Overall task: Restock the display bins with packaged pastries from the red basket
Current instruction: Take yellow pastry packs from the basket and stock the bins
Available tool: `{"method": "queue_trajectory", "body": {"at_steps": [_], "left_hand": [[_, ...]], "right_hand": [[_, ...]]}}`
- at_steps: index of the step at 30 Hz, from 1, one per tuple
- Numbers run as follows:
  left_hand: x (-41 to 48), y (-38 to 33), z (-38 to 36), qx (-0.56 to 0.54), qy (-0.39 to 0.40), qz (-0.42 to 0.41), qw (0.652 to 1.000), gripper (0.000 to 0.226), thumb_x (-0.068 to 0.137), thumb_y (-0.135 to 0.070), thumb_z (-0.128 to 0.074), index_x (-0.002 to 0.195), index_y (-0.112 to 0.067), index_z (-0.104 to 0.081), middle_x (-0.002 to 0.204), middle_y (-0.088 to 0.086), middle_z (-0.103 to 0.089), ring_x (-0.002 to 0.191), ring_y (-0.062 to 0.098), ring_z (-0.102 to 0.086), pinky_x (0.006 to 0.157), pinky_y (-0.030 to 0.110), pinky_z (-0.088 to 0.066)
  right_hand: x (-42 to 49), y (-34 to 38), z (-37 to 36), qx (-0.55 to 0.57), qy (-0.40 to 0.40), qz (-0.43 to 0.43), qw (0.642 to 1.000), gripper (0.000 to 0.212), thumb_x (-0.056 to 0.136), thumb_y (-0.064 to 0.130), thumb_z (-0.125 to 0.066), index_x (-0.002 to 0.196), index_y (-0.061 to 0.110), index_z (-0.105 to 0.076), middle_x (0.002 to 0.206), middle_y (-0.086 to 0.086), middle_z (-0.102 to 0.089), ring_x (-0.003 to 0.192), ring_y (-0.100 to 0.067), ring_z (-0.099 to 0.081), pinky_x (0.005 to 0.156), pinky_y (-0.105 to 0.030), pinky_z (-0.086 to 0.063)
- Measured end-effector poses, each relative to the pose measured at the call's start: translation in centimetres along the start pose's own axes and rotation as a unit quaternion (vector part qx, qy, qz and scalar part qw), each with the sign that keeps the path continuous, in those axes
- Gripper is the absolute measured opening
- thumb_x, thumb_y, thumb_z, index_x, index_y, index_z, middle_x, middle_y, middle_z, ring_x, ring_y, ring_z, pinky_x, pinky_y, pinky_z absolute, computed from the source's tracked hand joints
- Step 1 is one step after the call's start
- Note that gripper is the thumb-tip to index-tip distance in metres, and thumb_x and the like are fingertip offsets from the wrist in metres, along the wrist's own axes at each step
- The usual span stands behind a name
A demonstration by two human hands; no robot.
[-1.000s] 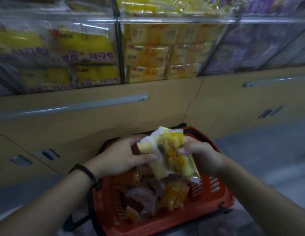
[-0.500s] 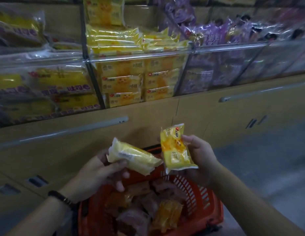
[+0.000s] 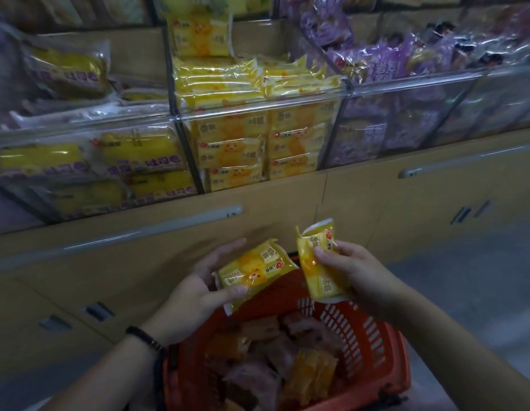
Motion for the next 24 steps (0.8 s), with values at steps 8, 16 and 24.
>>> {"method": "queue_trajectory", "body": {"at_steps": [8, 16, 24], "left_hand": [[-0.1, 4.2, -0.8, -0.161, -0.015, 0.153, 0.975, 0.122, 0.04, -0.039, -0.108, 0.143, -0.012, -0.047, 0.109, 0.022, -0.077, 0.102, 0.041, -0.075, 0.081, 0.052, -0.063], [0.4, 3.8, -0.7, -0.245, -0.096, 0.17, 0.95, 0.044, 0.084, -0.031, -0.073, 0.121, -0.007, -0.07, 0.102, 0.012, -0.079, 0.087, 0.024, -0.076, 0.077, 0.04, -0.058], [0.8, 1.1, 0.8, -0.247, -0.108, 0.069, 0.96, 0.054, 0.081, -0.003, -0.077, 0.133, -0.009, -0.063, 0.125, 0.023, -0.071, 0.112, 0.041, -0.071, 0.075, 0.051, -0.064]], "right_hand": [[0.5, -1.8, -0.7, 0.02, -0.021, -0.019, 0.999, 0.034, 0.095, 0.034, -0.07, 0.114, 0.007, -0.076, 0.117, -0.028, -0.073, 0.108, -0.048, -0.071, 0.1, -0.06, -0.054], [0.6, -2.1, -2.5, -0.046, 0.072, 0.003, 0.996, 0.043, 0.087, 0.015, -0.076, 0.128, 0.008, -0.066, 0.118, -0.019, -0.075, 0.105, -0.037, -0.074, 0.094, -0.049, -0.056], [-0.4, 0.4, -2.5, -0.069, 0.072, 0.043, 0.994, 0.04, 0.092, 0.012, -0.077, 0.13, 0.008, -0.066, 0.12, -0.017, -0.075, 0.106, -0.034, -0.074, 0.086, -0.041, -0.059]]}}
Point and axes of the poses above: each hand's wrist, its own x-axis towards the middle knuckle, its own z-axis out of the back of the hand, y = z × x, the point moved 9 cm from there along x, towards the middle knuckle
